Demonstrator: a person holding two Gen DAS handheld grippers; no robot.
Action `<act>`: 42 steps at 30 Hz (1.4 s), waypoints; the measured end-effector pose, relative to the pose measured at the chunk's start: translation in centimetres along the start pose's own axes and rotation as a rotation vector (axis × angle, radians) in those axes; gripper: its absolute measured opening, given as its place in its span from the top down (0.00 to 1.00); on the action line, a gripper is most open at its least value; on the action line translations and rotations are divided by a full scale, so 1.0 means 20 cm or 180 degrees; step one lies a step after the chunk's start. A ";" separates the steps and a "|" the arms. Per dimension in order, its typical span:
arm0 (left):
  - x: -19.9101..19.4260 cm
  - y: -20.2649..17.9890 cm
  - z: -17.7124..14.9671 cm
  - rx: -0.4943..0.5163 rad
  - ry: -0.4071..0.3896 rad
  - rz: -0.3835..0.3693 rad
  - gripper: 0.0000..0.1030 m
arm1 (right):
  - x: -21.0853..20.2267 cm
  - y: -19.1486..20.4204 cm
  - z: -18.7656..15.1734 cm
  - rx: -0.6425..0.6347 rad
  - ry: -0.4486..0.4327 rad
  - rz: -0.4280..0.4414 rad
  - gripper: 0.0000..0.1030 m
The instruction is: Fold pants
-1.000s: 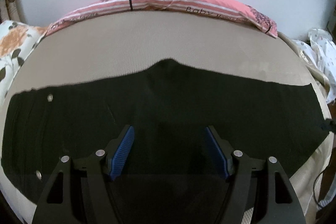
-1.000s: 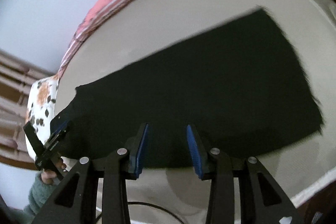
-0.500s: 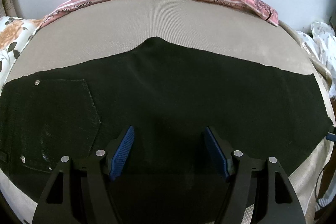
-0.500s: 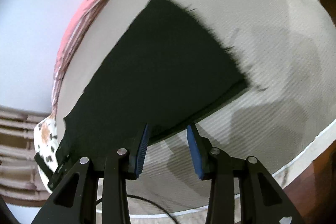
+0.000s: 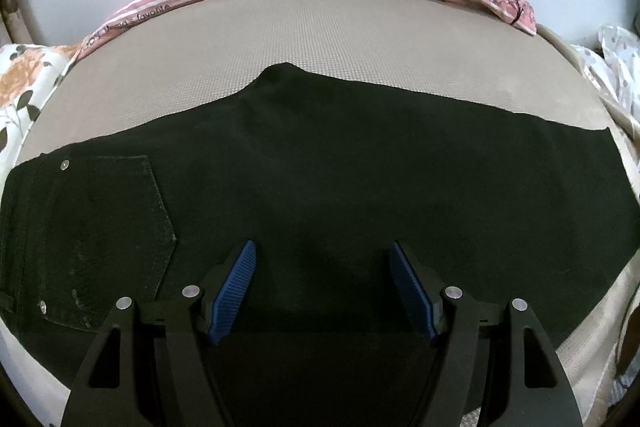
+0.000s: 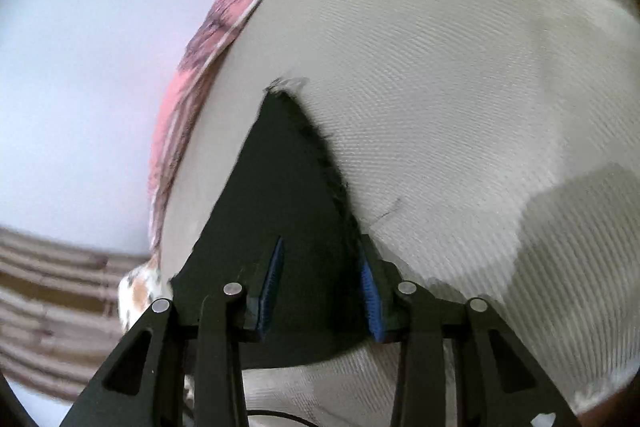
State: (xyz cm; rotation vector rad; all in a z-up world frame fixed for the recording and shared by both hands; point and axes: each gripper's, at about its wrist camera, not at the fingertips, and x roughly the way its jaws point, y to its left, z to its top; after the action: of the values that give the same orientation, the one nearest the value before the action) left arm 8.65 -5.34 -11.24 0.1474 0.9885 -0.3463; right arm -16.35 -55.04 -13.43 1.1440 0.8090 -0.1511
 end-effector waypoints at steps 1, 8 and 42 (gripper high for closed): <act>0.00 -0.01 0.00 0.0002 -0.0004 0.0010 0.32 | 0.03 0.02 0.02 -0.0037 0.0001 0.0073 0.66; 0.00 -0.01 0.00 0.0008 -0.0036 0.0049 0.30 | 0.16 0.07 0.11 -0.0121 0.0231 0.0188 0.90; -0.43 0.73 -0.06 -0.0928 -0.0197 -0.0227 0.23 | 1.53 1.65 -1.02 -0.1785 0.1960 -0.0041 0.89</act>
State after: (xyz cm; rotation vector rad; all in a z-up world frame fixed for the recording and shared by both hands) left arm 8.51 10.62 -5.15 -0.1622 0.9735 -0.2667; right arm 11.85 -14.50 -11.68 0.6431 1.3002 0.4192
